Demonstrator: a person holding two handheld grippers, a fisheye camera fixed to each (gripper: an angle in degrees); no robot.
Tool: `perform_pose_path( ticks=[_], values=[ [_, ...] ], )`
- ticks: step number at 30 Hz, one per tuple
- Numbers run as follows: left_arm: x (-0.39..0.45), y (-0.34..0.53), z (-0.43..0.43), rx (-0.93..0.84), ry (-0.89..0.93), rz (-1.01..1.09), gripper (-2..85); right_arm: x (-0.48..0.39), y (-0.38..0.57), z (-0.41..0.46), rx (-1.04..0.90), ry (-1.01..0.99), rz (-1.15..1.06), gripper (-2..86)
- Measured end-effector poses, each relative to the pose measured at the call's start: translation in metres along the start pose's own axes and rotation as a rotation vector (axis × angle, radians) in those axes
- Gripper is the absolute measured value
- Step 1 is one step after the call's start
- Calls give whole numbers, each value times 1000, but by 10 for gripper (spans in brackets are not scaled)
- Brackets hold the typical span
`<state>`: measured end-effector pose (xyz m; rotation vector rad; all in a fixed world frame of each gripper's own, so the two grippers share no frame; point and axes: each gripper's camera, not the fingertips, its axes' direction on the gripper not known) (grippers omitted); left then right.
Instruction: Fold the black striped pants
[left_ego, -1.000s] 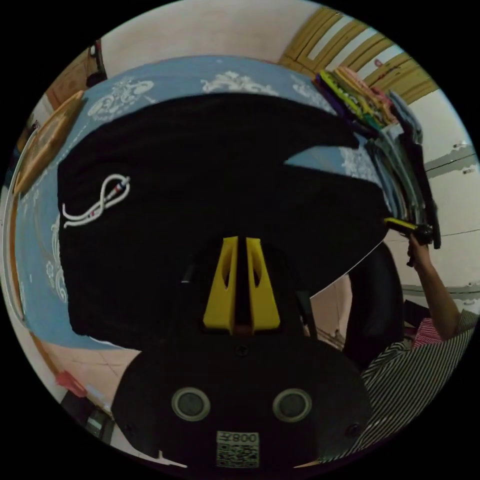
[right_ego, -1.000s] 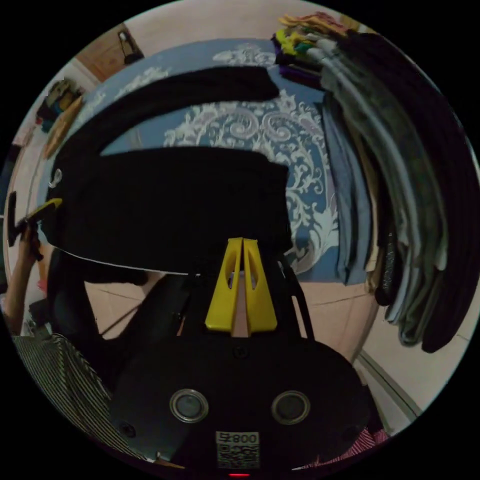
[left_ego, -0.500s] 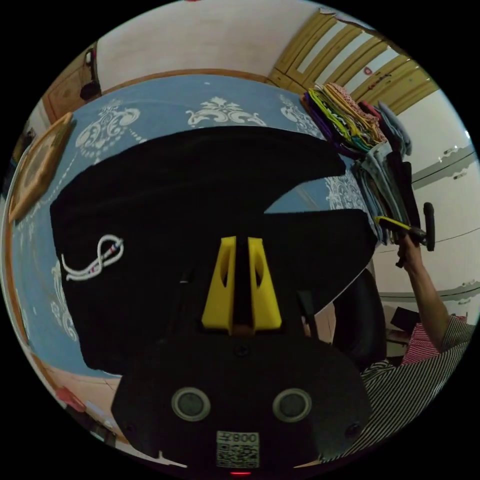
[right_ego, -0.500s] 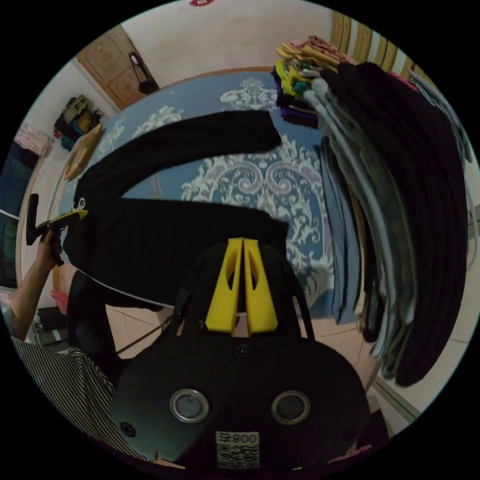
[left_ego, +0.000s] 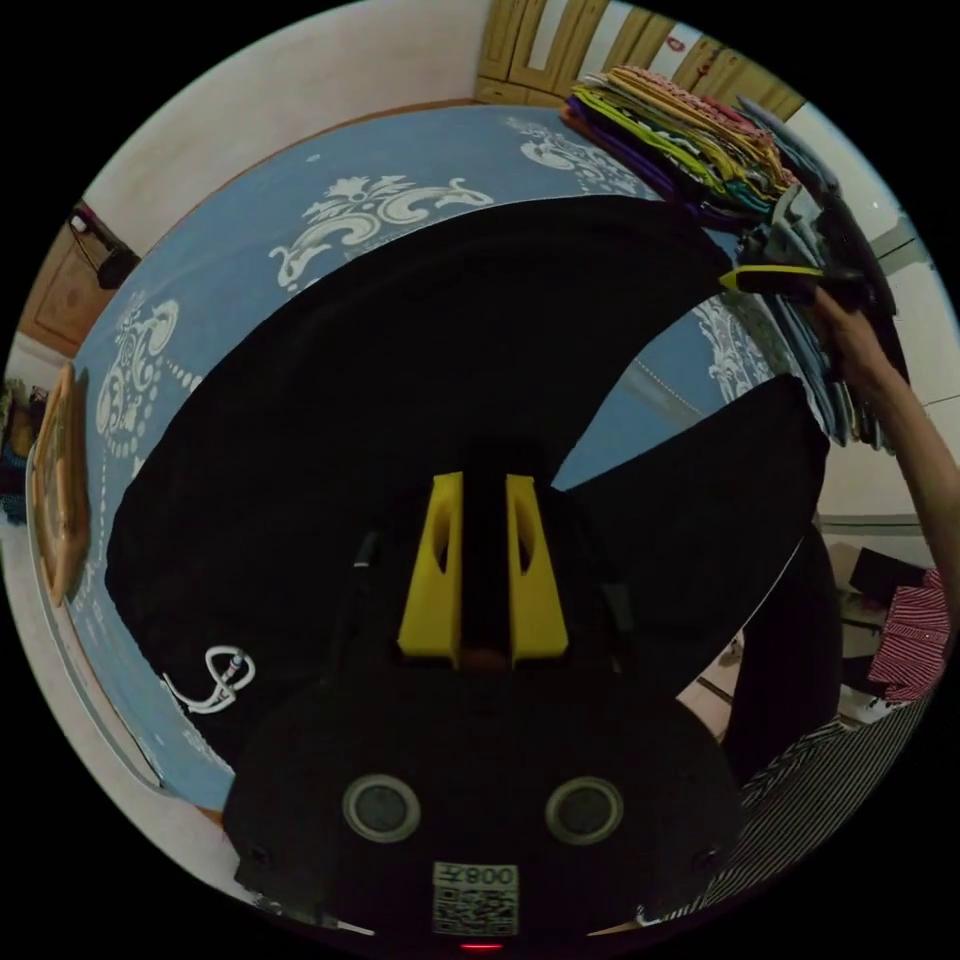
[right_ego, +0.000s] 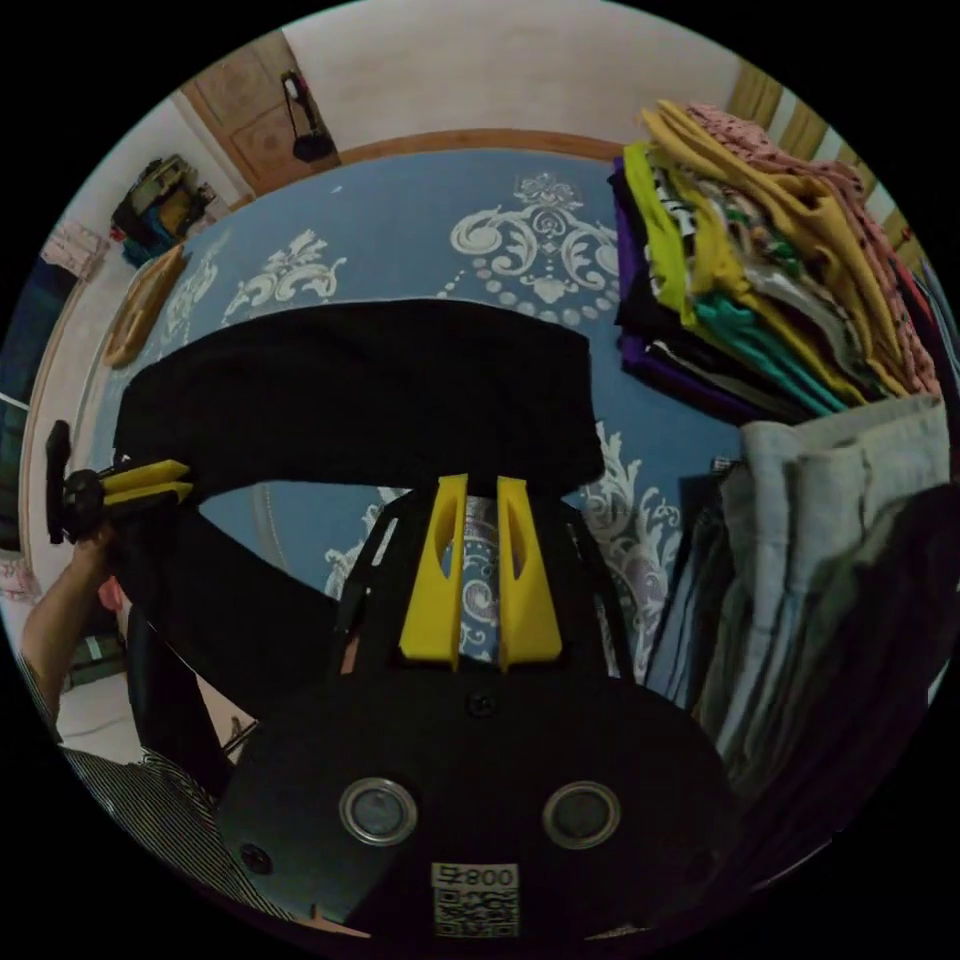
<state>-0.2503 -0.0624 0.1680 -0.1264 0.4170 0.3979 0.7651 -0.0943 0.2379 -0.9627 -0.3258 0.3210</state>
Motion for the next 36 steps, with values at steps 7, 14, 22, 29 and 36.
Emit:
perform_pose_path(
  ticks=[7, 14, 22, 29, 36],
  values=[
    [-14, 37, -10, 38, 71, -17, 20, -7, -6, 33, -26, -56, -31, 14],
    [-38, 75, -8, -11, 100, -47, 21, -12, -1, 63, -26, -114, -5, 7],
    [-67, 122, -16, -22, 97, -57, 28, -24, -10, 94, 5, -92, 71, 3],
    [-110, 189, -52, 135, 146, -156, 32, -39, -9, 126, 9, -162, 141, 2],
    [-167, 301, -77, 195, 195, -372, 35, -114, 21, 141, 69, -190, -17, 1]
  ],
)
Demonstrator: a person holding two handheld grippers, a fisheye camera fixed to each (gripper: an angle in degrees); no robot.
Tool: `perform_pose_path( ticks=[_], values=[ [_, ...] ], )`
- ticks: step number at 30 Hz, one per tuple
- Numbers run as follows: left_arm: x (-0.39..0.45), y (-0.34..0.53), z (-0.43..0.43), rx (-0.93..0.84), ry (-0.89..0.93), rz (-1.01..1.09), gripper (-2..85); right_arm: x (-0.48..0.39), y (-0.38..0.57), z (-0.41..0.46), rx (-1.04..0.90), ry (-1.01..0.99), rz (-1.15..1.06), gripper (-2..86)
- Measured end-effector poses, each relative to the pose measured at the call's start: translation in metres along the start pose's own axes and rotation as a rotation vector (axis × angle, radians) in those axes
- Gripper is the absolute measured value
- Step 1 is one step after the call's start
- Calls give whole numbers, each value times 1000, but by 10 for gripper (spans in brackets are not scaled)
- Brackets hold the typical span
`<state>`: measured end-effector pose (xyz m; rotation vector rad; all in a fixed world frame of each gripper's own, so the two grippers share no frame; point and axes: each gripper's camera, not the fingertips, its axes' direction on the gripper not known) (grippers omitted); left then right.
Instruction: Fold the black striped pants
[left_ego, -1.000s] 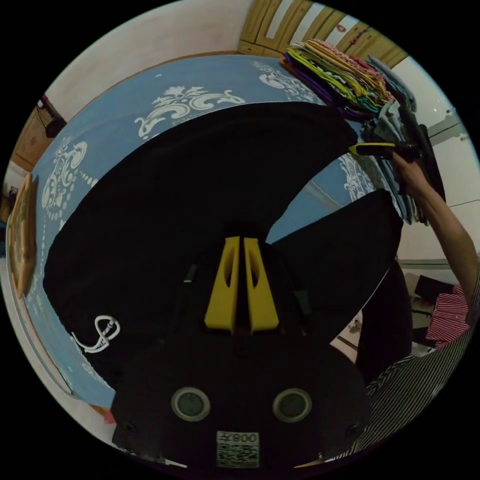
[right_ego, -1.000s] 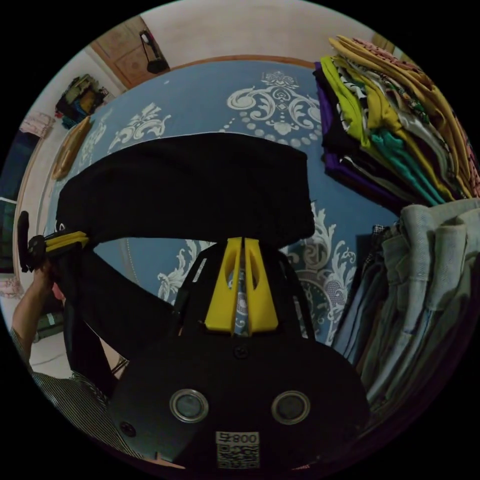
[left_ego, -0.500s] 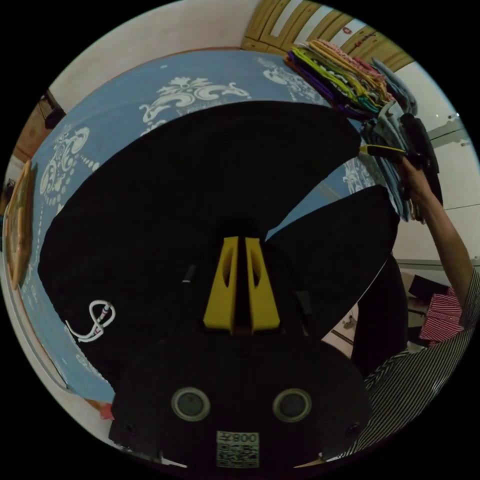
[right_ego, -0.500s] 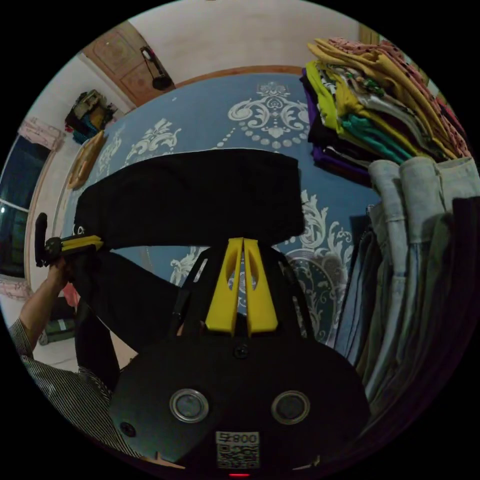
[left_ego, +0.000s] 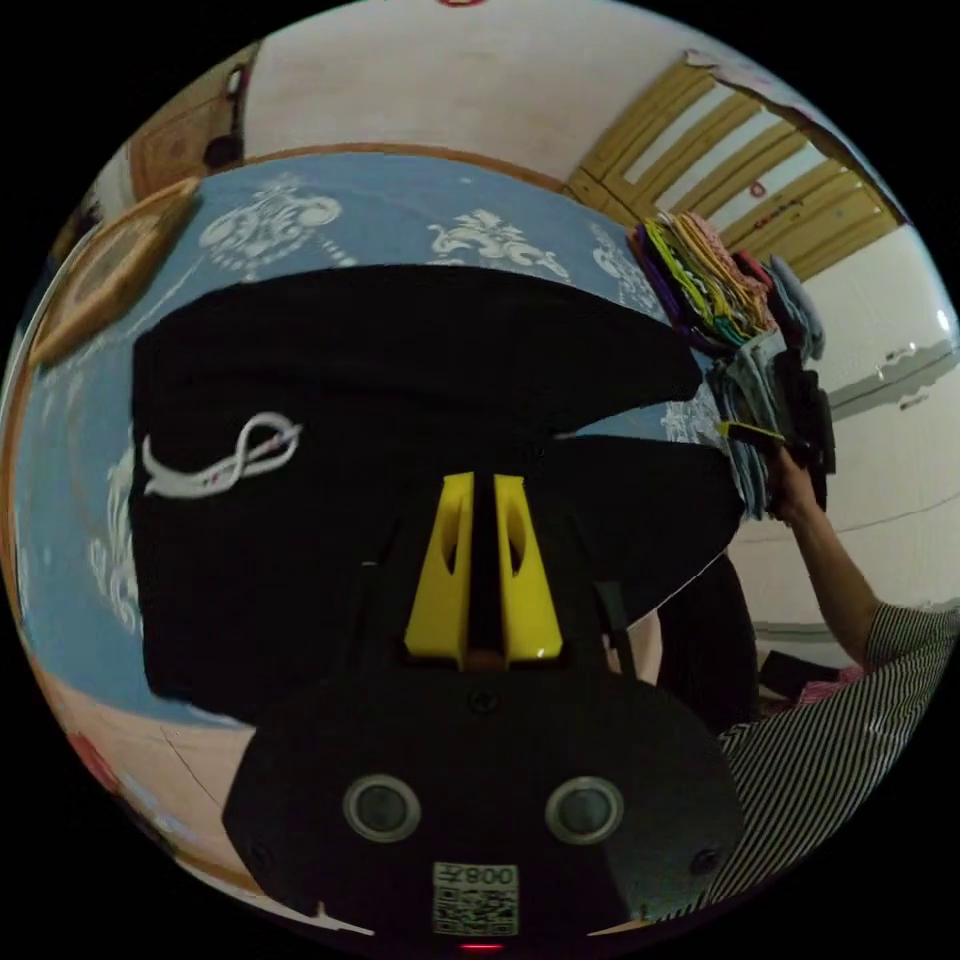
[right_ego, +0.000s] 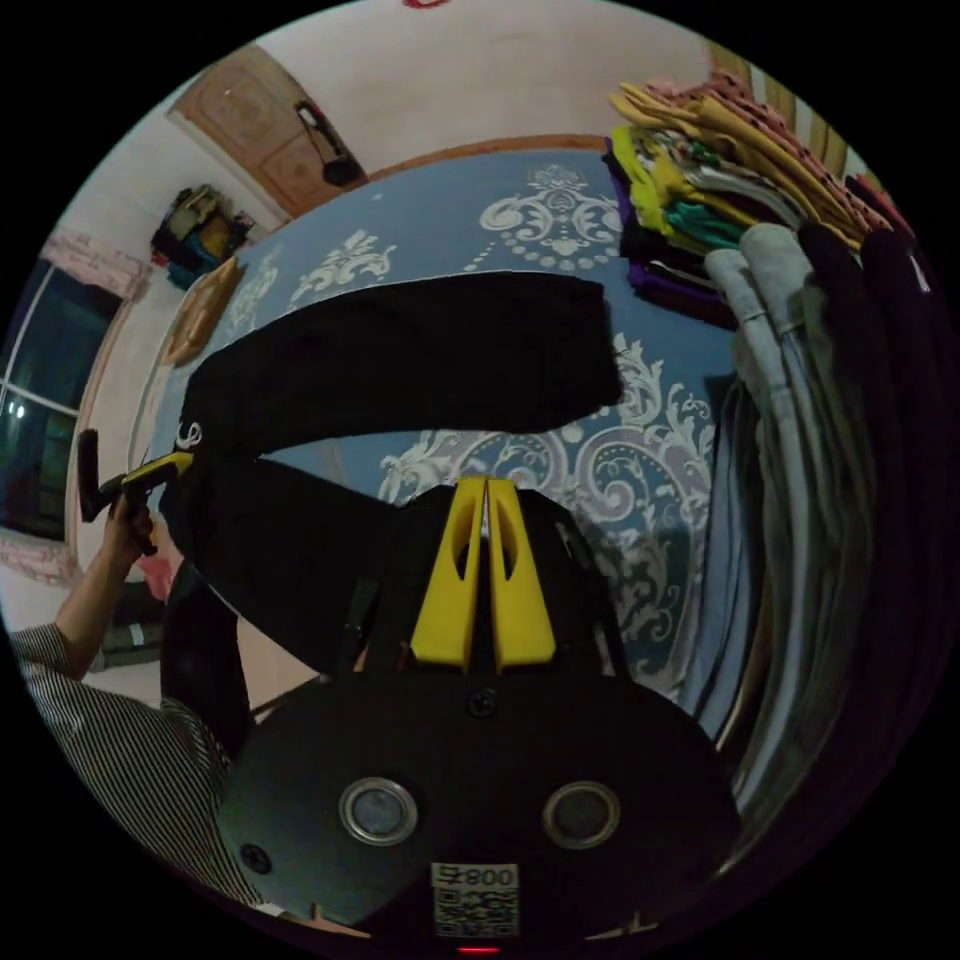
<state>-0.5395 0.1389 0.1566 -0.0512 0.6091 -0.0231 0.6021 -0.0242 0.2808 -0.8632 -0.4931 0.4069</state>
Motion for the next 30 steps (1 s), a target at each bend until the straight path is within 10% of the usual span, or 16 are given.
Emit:
perform_pose_path(
  ticks=[14, 30],
  values=[
    [-180, 143, -92, -8, -200, -487, 7, -205, 21, 145, -229, -139, -275, 1],
    [-268, 163, -160, 62, -143, -481, 2, -410, -39, 263, -267, -131, -478, 2]
  ],
)
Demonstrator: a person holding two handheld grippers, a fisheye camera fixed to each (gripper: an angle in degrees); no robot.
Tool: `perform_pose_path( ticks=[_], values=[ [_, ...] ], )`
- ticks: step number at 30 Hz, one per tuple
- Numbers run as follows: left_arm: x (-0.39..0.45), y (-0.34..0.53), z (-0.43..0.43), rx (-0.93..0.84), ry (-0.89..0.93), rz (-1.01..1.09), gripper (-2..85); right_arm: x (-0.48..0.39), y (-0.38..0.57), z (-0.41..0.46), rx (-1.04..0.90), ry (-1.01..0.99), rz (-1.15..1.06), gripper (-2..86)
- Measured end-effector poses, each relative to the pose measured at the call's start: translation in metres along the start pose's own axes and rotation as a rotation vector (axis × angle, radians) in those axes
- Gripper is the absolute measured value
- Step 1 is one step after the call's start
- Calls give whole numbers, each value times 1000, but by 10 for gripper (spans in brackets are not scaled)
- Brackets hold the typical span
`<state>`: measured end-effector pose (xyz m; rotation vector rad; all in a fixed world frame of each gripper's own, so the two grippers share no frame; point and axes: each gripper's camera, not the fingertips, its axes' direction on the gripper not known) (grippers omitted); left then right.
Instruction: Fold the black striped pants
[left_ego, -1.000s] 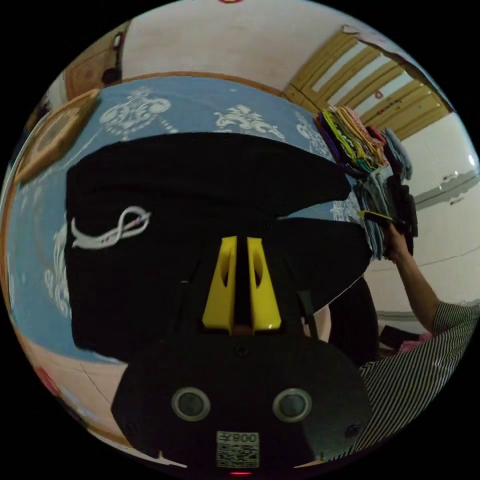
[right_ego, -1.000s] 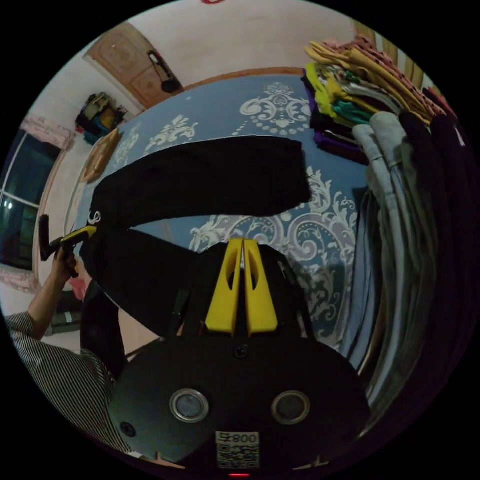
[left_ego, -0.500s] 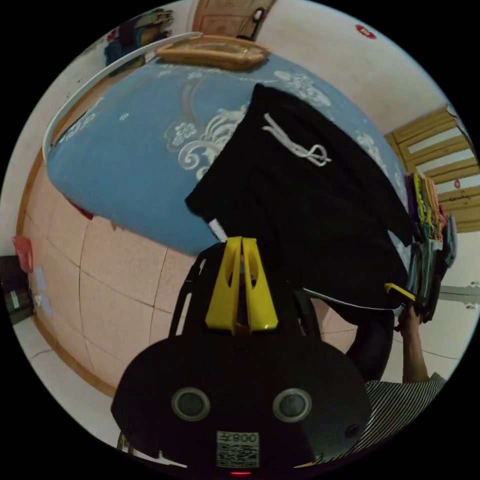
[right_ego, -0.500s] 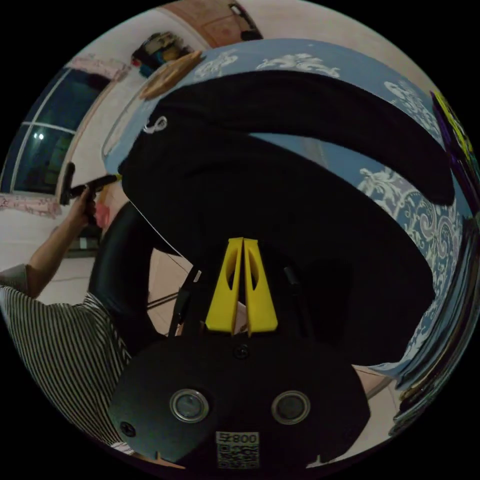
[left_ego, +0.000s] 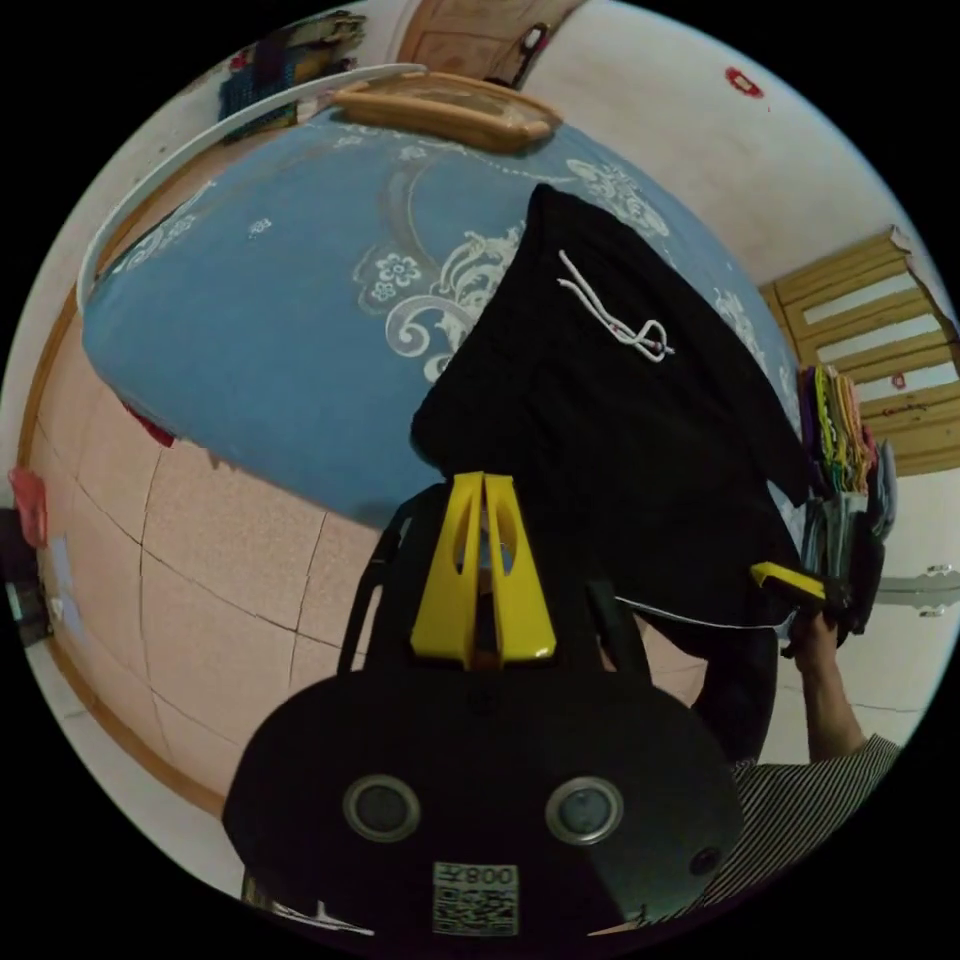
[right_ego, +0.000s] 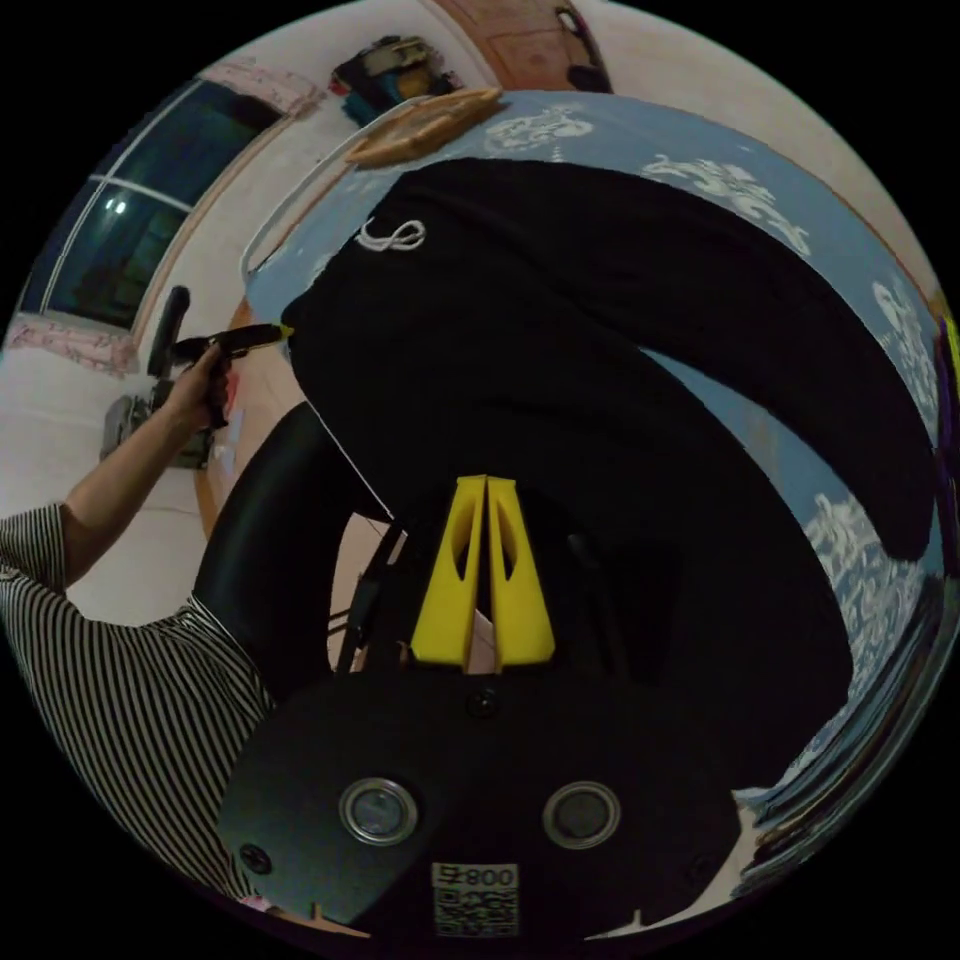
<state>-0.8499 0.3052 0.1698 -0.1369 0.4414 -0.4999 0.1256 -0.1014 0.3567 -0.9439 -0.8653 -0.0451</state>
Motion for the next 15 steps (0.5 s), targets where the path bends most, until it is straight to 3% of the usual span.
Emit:
perform_pose_path(
  ticks=[2, 10, 15],
  values=[
    [-4, -7, -8, -11, -21, 46, 2, -15, -20, 24, -76, 57, -37, 1],
    [-7, -29, -29, -2, -98, 166, 2, -68, -86, 59, -77, 236, -198, 1],
    [-9, -42, -44, 27, -104, 209, 2, -78, -124, 70, -74, 206, -190, 1]
  ],
)
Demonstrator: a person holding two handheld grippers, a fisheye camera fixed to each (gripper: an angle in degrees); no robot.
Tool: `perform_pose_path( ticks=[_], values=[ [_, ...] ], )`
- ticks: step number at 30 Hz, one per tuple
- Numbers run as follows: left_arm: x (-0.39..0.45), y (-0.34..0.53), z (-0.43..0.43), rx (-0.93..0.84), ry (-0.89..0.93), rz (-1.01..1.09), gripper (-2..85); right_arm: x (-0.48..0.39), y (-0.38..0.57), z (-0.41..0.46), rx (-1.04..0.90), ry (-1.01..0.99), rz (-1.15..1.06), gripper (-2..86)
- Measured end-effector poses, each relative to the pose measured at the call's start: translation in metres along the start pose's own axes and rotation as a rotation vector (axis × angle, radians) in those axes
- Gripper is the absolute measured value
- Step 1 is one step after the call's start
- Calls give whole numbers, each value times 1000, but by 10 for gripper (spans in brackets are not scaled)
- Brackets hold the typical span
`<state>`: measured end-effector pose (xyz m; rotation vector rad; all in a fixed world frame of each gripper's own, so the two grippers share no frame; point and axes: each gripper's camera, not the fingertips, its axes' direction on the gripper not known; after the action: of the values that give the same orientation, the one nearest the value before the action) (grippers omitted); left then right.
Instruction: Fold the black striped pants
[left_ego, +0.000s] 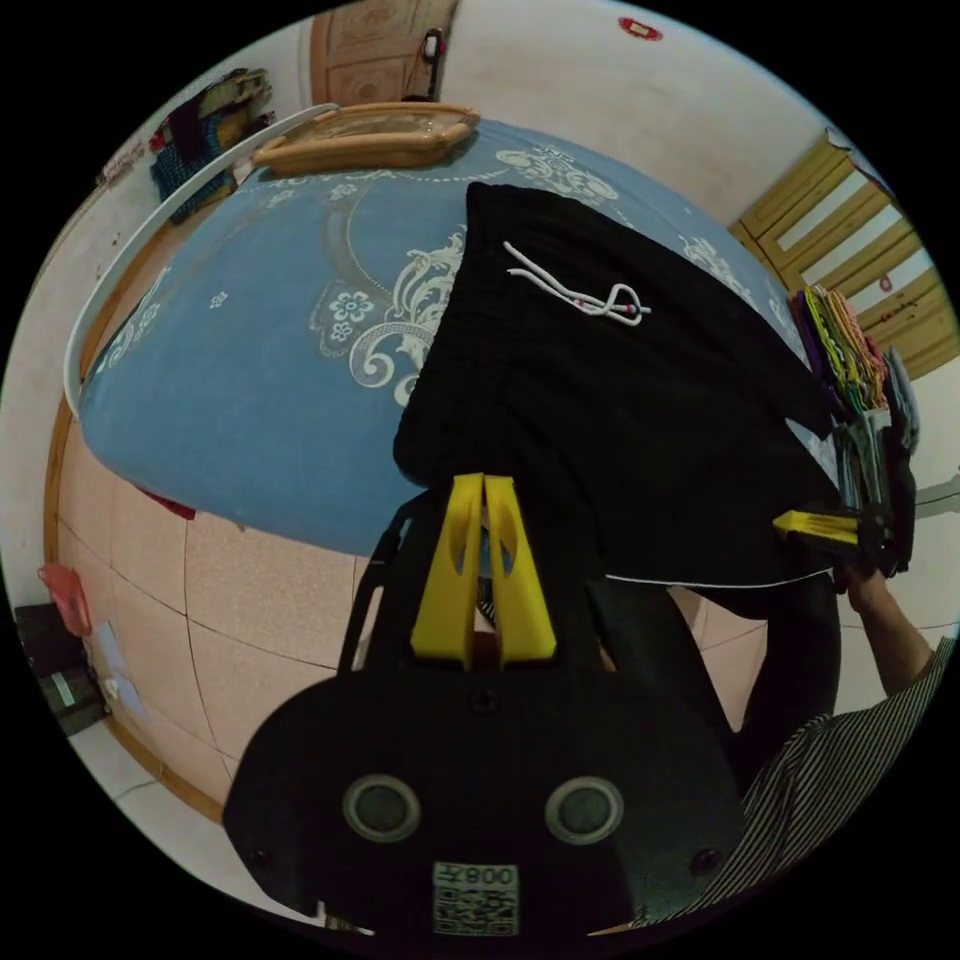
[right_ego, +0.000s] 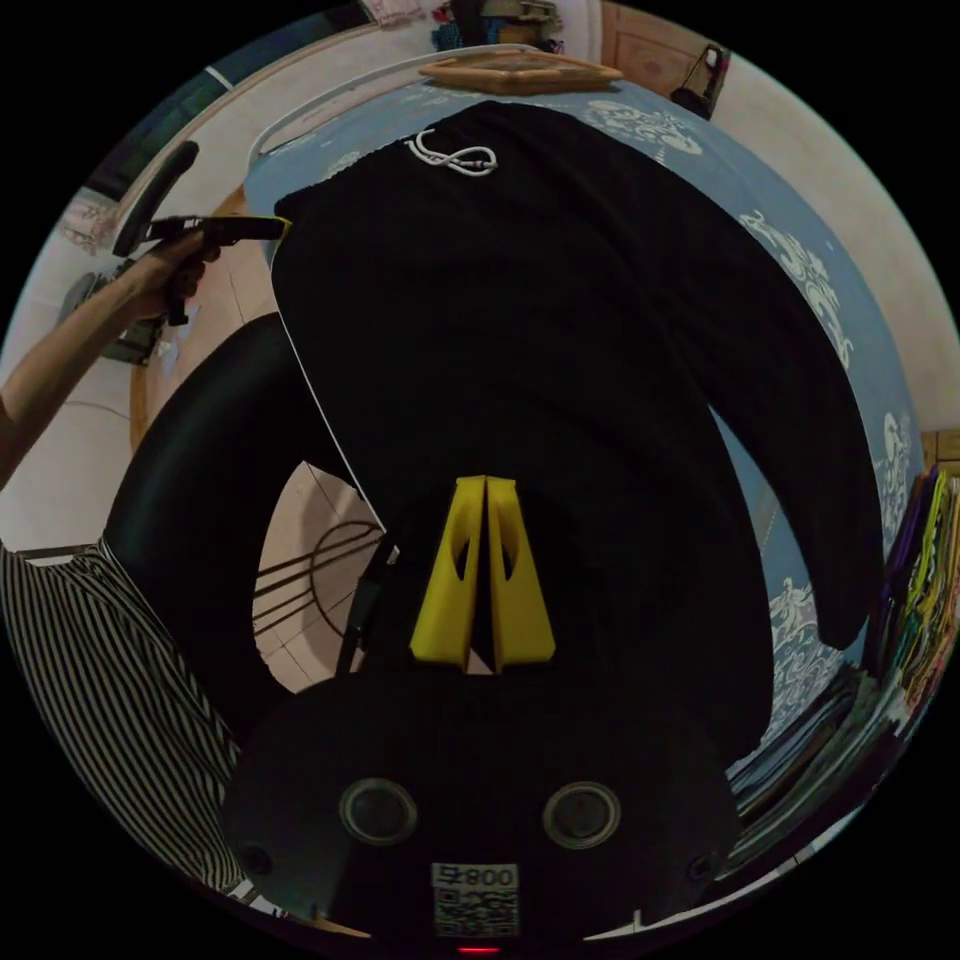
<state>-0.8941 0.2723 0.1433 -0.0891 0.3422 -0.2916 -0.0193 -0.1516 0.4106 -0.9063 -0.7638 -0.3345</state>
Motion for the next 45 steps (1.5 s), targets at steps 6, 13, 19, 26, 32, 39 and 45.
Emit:
perform_pose_path(
  ticks=[6, 13, 19, 26, 32, 39, 45],
  values=[
    [-10, -24, -23, -34, 100, -21, 3, 4, -44, 3, 30, -68, 23, 1],
    [-17, -66, -72, 176, 214, 20, 14, 28, -101, -21, 104, -177, 117, 1],
    [3, -142, -74, 141, 202, 158, 51, 67, -168, -49, 213, -122, 148, 7],
    [33, -235, -74, 64, 129, 248, 93, 106, -261, -70, 261, -38, 135, 51],
    [52, -294, -74, -1, 13, 275, 111, 130, -337, -79, 202, 54, 108, 79],
    [75, -334, -73, -48, -62, 307, 115, 149, -396, -75, 80, 139, 109, 87],
    [94, -342, -67, -92, -122, 293, 108, 140, -414, -63, 16, 166, 93, 86]
  ],
)
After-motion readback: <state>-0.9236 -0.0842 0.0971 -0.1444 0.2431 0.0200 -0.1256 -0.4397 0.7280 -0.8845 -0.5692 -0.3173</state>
